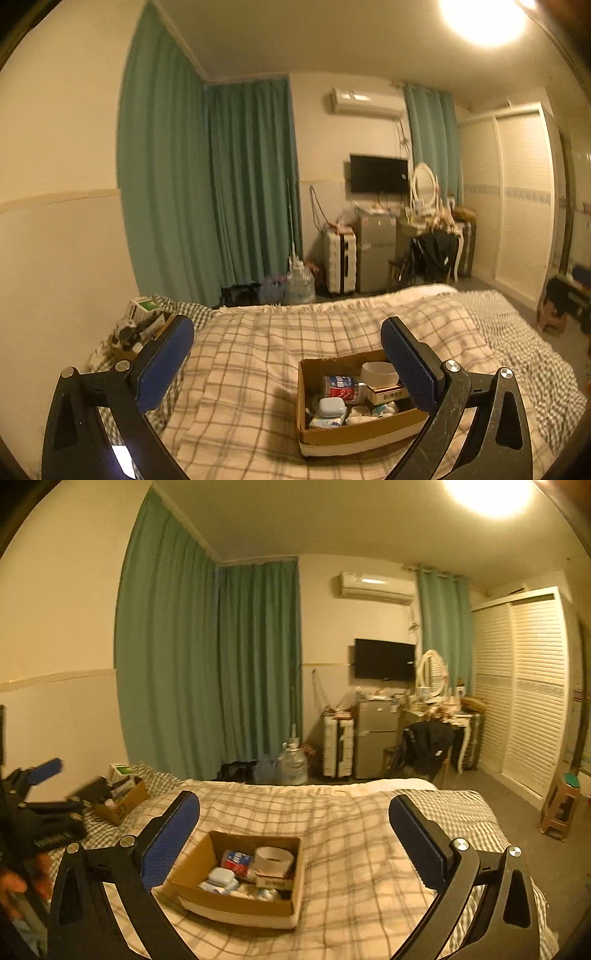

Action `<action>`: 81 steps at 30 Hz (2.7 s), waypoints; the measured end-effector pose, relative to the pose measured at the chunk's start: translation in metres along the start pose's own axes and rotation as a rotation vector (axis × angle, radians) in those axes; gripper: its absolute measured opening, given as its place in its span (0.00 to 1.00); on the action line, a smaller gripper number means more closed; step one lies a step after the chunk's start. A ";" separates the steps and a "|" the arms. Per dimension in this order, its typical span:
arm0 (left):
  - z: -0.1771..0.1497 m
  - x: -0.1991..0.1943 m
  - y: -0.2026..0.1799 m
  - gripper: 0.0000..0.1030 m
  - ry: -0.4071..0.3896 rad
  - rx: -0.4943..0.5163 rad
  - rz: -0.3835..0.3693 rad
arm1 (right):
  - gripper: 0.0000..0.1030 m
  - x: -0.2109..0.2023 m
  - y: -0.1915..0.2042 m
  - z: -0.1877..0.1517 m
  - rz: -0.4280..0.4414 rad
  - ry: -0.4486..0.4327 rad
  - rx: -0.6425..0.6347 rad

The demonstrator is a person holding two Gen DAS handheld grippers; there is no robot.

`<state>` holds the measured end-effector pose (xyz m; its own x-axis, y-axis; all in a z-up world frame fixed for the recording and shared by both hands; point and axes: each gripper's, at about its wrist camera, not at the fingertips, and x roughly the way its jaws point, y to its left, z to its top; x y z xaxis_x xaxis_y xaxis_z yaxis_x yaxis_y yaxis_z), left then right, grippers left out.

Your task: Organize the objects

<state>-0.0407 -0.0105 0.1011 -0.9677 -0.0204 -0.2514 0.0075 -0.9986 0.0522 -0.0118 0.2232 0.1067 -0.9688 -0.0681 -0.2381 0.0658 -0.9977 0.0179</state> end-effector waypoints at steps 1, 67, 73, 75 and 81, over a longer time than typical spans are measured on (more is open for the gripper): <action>-0.009 -0.005 0.003 1.00 -0.011 -0.017 0.003 | 1.00 -0.004 -0.001 -0.010 -0.008 -0.002 0.006; -0.162 0.015 -0.003 1.00 0.034 -0.042 0.085 | 1.00 0.053 0.035 -0.158 0.010 0.022 -0.134; -0.162 0.014 -0.003 1.00 0.033 -0.047 0.085 | 1.00 0.056 0.035 -0.159 0.009 0.030 -0.136; -0.162 0.014 -0.003 1.00 0.035 -0.049 0.080 | 1.00 0.056 0.035 -0.159 0.009 0.031 -0.135; -0.162 0.014 -0.005 1.00 0.040 -0.056 0.087 | 1.00 0.056 0.035 -0.159 0.009 0.032 -0.134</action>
<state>-0.0139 -0.0141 -0.0593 -0.9521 -0.1079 -0.2862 0.1060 -0.9941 0.0222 -0.0262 0.1845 -0.0608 -0.9602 -0.0745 -0.2694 0.1073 -0.9882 -0.1094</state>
